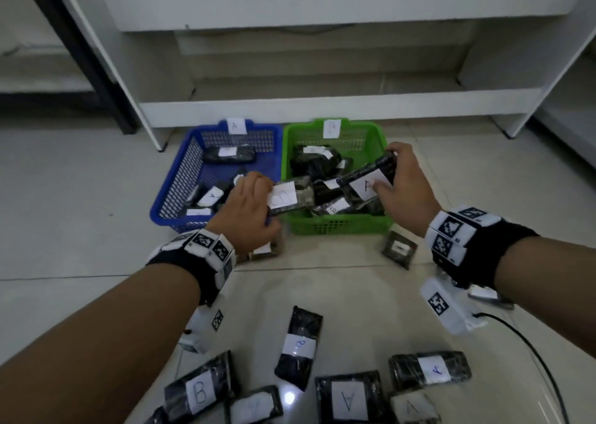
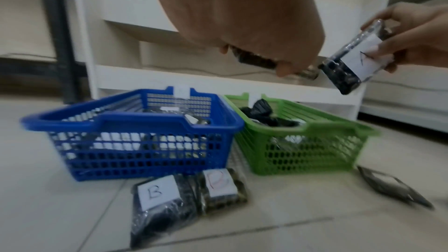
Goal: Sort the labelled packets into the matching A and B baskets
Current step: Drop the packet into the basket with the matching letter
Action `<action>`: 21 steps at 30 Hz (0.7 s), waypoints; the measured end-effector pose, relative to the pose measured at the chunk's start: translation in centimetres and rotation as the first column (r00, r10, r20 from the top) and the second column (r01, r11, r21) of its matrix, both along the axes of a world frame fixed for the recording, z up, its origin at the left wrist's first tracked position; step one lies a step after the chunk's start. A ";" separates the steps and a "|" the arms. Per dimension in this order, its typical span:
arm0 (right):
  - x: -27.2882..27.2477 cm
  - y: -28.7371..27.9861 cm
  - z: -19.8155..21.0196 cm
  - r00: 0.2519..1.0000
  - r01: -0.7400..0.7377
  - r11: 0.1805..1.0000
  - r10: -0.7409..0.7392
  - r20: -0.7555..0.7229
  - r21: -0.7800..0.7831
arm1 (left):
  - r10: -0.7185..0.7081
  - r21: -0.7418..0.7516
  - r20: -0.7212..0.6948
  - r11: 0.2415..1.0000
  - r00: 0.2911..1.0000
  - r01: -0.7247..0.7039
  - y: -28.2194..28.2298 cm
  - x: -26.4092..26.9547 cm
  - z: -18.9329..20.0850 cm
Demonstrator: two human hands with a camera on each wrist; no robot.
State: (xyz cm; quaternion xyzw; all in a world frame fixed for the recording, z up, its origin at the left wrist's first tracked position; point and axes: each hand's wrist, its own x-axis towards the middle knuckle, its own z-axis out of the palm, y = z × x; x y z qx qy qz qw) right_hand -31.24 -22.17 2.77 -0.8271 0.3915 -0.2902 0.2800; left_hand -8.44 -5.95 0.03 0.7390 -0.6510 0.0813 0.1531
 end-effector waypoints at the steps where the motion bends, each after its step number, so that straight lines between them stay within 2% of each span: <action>1: 1.4 -0.1 0.9 1.000 0.018 1.000 -0.018 0.013 0.009 | 0.060 -0.006 -0.002 0.998 0.998 -0.060 0.3 1.0 0.6; 3: 4.1 -0.2 2.6 0.998 0.054 0.998 -0.056 0.041 0.043 | 0.183 -0.001 -0.040 0.983 0.982 -0.184 0.8 2.9 1.5; 5: 6.2 -0.5 4.3 0.997 0.068 0.996 -0.071 0.044 0.061 | 0.302 0.003 -0.153 0.952 0.941 -0.305 0.9 4.5 1.9; 7: 8.2 -0.5 6.1 0.994 0.085 0.994 -0.090 0.061 0.072 | 0.382 0.000 -0.318 0.915 0.868 -0.403 0.8 5.7 2.1; 9: 9.7 -0.6 7.5 0.978 0.141 0.985 -0.154 0.140 0.097 | 0.418 0.019 -0.448 0.889 0.790 -0.458 0.3 5.8 1.9; 14: 9.5 -0.3 6.9 0.869 0.310 0.929 -0.363 0.336 0.202 | 0.348 0.139 -0.566 0.934 0.748 -0.330 -3.6 3.6 -0.4; 17: 7.3 -0.9 4.5 0.876 0.341 0.906 -0.403 0.263 0.251 | 0.274 0.156 -0.628 0.961 0.729 -0.227 -6.4 1.3 -0.9; 21: 4.2 -2.5 2.2 0.903 0.366 0.903 -0.403 0.146 0.226 | 0.185 0.134 -0.692 0.983 0.698 -0.127 -9.3 -1.4 -2.0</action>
